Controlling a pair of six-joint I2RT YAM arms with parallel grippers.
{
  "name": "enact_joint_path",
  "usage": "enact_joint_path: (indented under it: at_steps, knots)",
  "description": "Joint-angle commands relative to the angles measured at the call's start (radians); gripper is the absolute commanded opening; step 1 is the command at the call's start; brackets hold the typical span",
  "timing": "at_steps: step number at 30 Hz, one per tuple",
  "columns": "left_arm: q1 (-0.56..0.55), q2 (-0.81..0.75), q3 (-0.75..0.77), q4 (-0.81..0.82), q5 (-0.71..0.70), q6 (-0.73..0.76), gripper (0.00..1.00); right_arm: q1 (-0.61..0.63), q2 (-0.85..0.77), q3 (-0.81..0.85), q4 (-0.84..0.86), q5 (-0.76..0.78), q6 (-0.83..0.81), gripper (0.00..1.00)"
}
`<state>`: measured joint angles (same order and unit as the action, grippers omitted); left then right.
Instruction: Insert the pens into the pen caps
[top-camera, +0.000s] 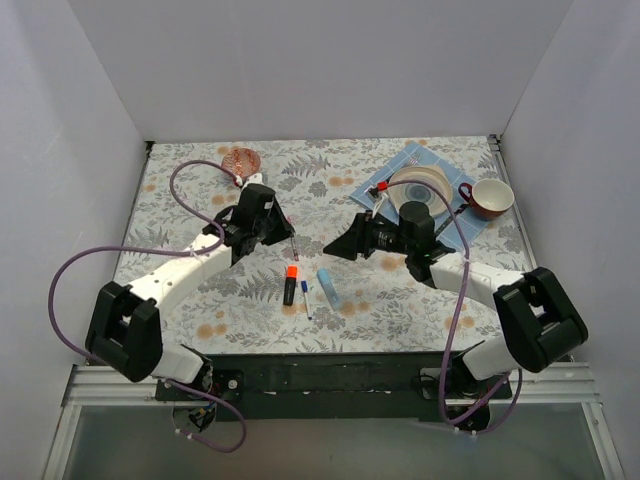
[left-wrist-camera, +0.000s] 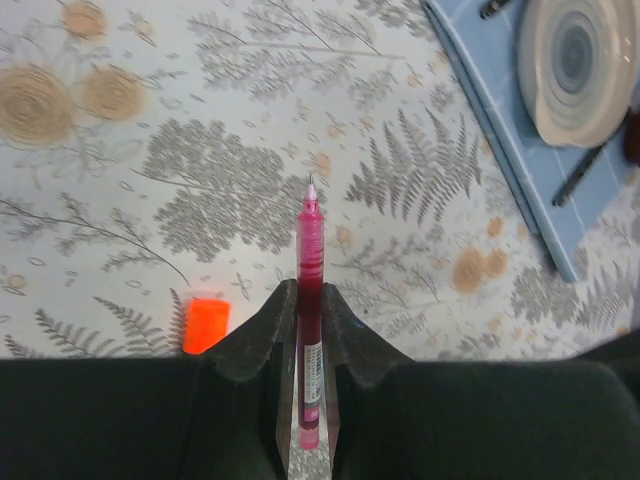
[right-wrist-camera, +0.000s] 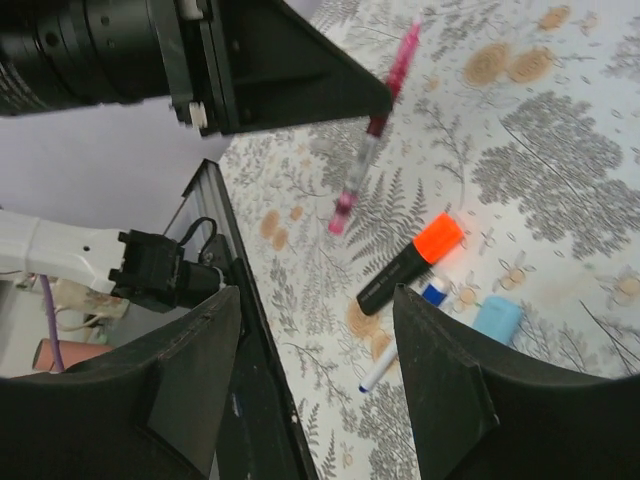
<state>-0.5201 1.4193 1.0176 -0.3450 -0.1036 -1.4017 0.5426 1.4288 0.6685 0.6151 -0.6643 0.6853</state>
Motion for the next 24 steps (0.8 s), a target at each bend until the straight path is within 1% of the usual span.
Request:
enact_joint_path:
  at_steps: [1,2,3,8,11,12,15,17,19,20,21,22,24]
  knots:
    - [-0.049,-0.105,-0.071,0.126,0.102,-0.019,0.0,0.065,0.07,0.091,0.193,-0.04,0.079,0.7]
    - [-0.054,-0.134,-0.094,0.135,0.102,-0.026,0.0,0.071,0.085,0.094,0.201,-0.038,0.089,0.7]
    - [-0.054,-0.147,-0.105,0.161,0.142,-0.04,0.0,0.079,0.11,0.094,0.215,-0.031,0.098,0.7]
    - [-0.07,-0.218,-0.148,0.199,0.173,-0.062,0.0,0.097,0.165,0.103,0.259,-0.017,0.125,0.68]
    - [-0.078,-0.252,-0.163,0.215,0.168,-0.071,0.0,0.111,0.186,0.108,0.293,-0.029,0.146,0.62]
    - [-0.08,-0.264,-0.171,0.227,0.165,-0.072,0.0,0.117,0.193,0.105,0.307,-0.026,0.152,0.58]
    - [-0.083,-0.275,-0.18,0.248,0.17,-0.08,0.0,0.137,0.2,0.091,0.357,-0.018,0.181,0.51]
    - [-0.084,-0.283,-0.185,0.259,0.179,-0.086,0.0,0.149,0.212,0.083,0.389,-0.02,0.21,0.49]
    - [-0.089,-0.29,-0.192,0.268,0.182,-0.089,0.0,0.152,0.219,0.069,0.451,-0.026,0.238,0.4]
    - [-0.089,-0.292,-0.195,0.27,0.182,-0.089,0.0,0.152,0.225,0.062,0.477,-0.029,0.249,0.33]
    - [-0.09,-0.293,-0.197,0.271,0.182,-0.089,0.0,0.152,0.226,0.057,0.517,-0.035,0.272,0.13]
    - [-0.089,-0.295,-0.198,0.271,0.182,-0.089,0.0,0.152,0.226,0.043,0.532,-0.037,0.279,0.03]
    - [-0.09,-0.301,-0.205,0.268,0.183,-0.079,0.01,0.154,0.228,0.025,0.566,-0.034,0.298,0.01]
